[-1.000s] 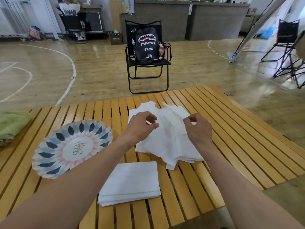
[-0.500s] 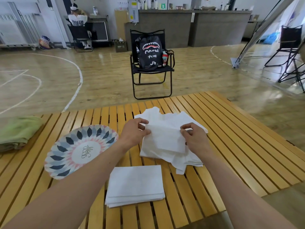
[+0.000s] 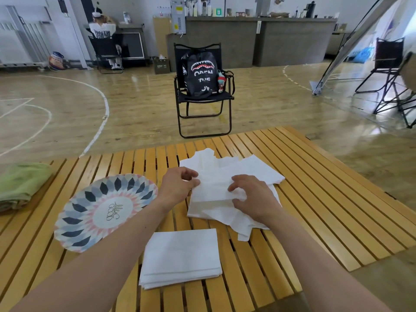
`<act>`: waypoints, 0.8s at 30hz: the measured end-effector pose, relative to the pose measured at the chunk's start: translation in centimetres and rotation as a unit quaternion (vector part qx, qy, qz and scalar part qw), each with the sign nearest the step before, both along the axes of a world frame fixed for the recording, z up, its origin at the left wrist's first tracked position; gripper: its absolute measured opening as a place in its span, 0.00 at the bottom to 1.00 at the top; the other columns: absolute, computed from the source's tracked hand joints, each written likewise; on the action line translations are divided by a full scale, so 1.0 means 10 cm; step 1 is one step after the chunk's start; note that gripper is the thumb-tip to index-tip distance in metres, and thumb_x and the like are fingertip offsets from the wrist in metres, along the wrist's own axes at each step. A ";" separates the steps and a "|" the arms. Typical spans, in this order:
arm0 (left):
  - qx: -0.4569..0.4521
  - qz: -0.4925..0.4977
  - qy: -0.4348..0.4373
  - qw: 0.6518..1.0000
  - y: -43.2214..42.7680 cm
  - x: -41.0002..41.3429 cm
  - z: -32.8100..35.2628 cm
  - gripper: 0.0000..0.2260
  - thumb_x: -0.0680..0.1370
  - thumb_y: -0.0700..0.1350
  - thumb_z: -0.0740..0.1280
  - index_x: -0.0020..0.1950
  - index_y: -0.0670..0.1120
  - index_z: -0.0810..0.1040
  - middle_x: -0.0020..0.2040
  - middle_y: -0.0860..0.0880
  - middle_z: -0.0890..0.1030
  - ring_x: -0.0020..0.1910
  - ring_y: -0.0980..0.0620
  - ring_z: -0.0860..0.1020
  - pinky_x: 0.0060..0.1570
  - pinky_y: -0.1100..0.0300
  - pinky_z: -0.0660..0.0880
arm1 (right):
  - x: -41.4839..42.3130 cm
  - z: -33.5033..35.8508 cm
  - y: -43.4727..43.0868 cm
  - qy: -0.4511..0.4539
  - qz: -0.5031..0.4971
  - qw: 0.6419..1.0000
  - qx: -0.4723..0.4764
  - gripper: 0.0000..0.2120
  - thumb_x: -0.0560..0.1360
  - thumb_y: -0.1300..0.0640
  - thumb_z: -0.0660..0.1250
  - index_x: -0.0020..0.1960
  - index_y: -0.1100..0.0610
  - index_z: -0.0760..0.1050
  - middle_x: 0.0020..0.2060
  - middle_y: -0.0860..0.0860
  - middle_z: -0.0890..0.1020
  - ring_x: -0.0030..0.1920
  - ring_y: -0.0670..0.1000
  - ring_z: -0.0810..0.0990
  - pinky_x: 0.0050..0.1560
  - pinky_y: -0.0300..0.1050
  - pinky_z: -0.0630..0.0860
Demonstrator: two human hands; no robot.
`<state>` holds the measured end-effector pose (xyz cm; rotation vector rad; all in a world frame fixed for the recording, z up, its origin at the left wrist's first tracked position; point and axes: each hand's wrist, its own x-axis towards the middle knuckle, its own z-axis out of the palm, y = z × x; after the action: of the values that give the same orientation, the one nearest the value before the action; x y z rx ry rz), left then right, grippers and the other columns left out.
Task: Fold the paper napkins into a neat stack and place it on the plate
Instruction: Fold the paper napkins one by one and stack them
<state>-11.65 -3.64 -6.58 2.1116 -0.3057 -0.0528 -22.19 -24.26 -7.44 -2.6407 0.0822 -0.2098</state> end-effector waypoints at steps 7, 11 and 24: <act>0.039 -0.016 -0.014 0.999 0.00 -0.02 0.05 0.14 0.82 0.51 0.64 0.59 0.44 0.83 0.58 0.50 0.82 0.54 0.54 0.78 0.53 0.57 0.75 | 0.01 0.04 0.00 -0.108 -0.062 0.984 0.123 0.09 0.78 0.51 0.69 0.56 0.51 0.82 0.55 0.43 0.84 0.59 0.45 0.79 0.62 0.43 0.74; -0.086 -0.101 0.027 0.991 0.04 -0.13 0.20 0.19 0.79 0.64 0.58 0.57 0.55 0.82 0.63 0.58 0.74 0.65 0.57 0.69 0.60 0.57 0.62 | 0.01 0.28 0.07 -0.191 -0.100 0.936 0.279 0.07 0.79 0.50 0.68 0.53 0.51 0.82 0.47 0.42 0.83 0.49 0.43 0.80 0.47 0.37 0.76; -0.130 -0.098 -0.024 0.986 0.04 -0.18 0.45 0.10 0.78 0.49 0.70 0.49 0.42 0.85 0.44 0.47 0.86 0.41 0.56 0.83 0.42 0.64 0.78 | -0.03 0.54 0.07 -0.150 -0.108 0.747 0.638 0.08 0.75 0.55 0.73 0.52 0.56 0.80 0.44 0.49 0.86 0.45 0.49 0.84 0.47 0.45 0.82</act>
<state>-13.48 -3.25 -2.12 1.8211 -0.5197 -0.0738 -22.50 -23.51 -2.09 -1.1869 0.2986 -0.4502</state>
